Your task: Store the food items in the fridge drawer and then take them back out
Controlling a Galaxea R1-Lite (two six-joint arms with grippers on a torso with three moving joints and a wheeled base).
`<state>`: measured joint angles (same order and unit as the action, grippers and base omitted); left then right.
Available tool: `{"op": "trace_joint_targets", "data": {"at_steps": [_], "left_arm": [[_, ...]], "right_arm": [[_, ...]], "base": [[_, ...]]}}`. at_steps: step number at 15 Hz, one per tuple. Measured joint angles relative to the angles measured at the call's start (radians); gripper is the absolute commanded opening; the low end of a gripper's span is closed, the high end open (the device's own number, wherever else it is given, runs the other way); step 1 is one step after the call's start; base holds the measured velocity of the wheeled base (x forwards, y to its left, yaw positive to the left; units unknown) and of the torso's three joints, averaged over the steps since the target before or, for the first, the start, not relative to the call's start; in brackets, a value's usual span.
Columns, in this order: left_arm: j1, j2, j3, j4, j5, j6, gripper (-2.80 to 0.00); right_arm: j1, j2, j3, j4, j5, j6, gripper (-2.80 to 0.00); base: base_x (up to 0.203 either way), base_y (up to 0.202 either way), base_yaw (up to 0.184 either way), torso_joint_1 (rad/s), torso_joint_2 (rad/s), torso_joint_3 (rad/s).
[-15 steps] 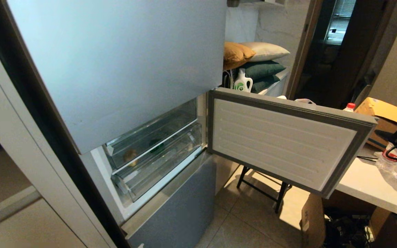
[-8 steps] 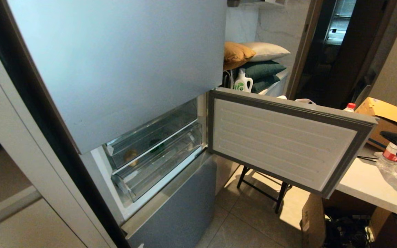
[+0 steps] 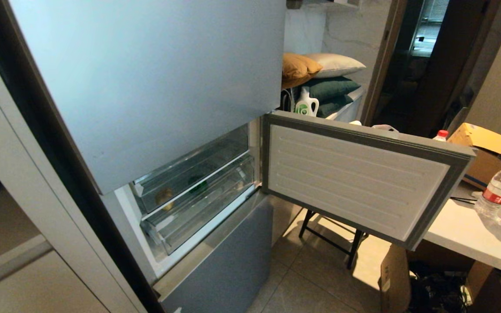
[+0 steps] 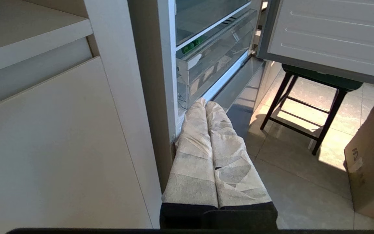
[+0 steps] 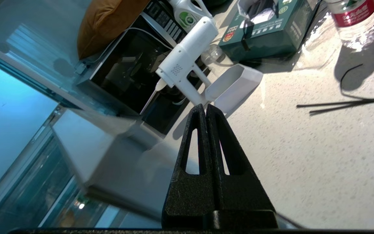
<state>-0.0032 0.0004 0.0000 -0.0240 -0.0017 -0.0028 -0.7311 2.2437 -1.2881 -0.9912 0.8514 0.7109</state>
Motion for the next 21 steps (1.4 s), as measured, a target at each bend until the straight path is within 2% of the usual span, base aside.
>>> {"op": "trace_joint_targets", "data": {"at_steps": [2, 6, 8, 11, 16, 21], "left_arm": [[0.000, 0.000, 0.000, 0.000, 0.000, 0.000, -2.80], [0.000, 0.000, 0.000, 0.000, 0.000, 0.000, -2.80], [0.000, 0.000, 0.000, 0.000, 0.000, 0.000, -2.80], [0.000, 0.000, 0.000, 0.000, 0.000, 0.000, -2.80], [0.000, 0.000, 0.000, 0.000, 0.000, 0.000, -2.80], [0.000, 0.000, 0.000, 0.000, 0.000, 0.000, -2.80]], "right_arm": [[0.001, 0.054, -0.072, 0.020, 0.011, 0.037, -2.80], [-0.001, 0.125, -0.165, 0.028, 0.125, 0.229, -2.80], [0.002, 0.145, -0.180, 0.027, 0.163, 0.245, -2.80], [0.013, 0.171, -0.201, 0.026, 0.171, 0.270, -2.80], [0.021, 0.222, -0.311, 0.023, 0.204, 0.428, -2.80], [0.046, 0.244, -0.327, 0.024, 0.219, 0.486, -2.80]], "base": [[0.000, 0.000, 0.000, 0.000, 0.00, 0.000], [0.000, 0.000, 0.000, 0.000, 0.00, 0.000], [0.000, 0.000, 0.000, 0.000, 0.00, 0.000], [0.000, 0.000, 0.000, 0.000, 0.00, 0.000], [0.000, 0.000, 0.000, 0.000, 0.00, 0.000], [0.000, 0.000, 0.000, 0.000, 0.00, 0.000]]}}
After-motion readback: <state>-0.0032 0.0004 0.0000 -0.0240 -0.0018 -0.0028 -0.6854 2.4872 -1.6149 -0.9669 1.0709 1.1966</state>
